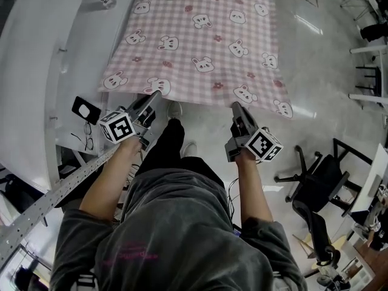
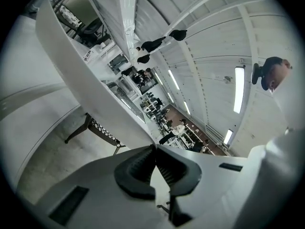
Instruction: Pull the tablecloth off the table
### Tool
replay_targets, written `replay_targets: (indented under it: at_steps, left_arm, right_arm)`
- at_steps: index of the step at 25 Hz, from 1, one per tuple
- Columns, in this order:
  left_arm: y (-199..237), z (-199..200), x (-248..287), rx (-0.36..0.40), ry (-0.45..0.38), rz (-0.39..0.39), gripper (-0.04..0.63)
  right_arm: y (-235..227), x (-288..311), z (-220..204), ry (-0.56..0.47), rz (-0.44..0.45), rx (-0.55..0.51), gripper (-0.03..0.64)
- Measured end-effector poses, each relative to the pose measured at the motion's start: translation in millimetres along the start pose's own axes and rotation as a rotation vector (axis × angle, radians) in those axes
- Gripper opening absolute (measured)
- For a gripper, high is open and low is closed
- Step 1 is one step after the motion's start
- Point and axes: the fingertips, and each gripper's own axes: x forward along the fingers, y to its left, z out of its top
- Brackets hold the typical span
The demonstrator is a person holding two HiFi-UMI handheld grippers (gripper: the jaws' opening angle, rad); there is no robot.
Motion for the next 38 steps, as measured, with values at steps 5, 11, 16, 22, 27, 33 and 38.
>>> replay_targets:
  at_steps: [5, 11, 16, 22, 27, 33, 38]
  left_arm:
    - [-23.5, -2.0, -5.9, 0.019, -0.022, -0.020, 0.002]
    - [-51.9, -11.6, -23.1, 0.043, -0.045, -0.045, 0.002]
    - [-74.1, -15.3, -37.2, 0.067, -0.066, -0.061, 0.002]
    - [-98.0, -15.0, -58.8, 0.085, -0.108, -0.099, 0.002]
    - [-114.4, -20.7, -73.5, 0.102, -0.125, -0.124, 0.002]
    - [-133.9, -22.8, -93.9, 0.111, -0.145, -0.141, 0.002]
    - [-146.0, -20.3, -107.5, 0.081, -0.162, -0.161, 0.002]
  right_arm:
    - [9.8, -20.0, 7.5, -0.019, 0.033, -0.013, 0.005]
    - [21.7, -53.5, 1.8, -0.041, 0.059, -0.024, 0.005]
    - [31.8, -75.9, 0.0, -0.067, 0.083, -0.028, 0.005]
    - [54.5, -98.8, -1.8, -0.091, 0.122, -0.043, 0.005]
    - [65.6, -117.1, -1.6, -0.122, 0.150, -0.059, 0.005]
    - [86.7, -137.2, -7.9, -0.132, 0.192, -0.072, 0.005]
    - [98.2, -148.4, -13.2, -0.114, 0.175, -0.074, 0.005]
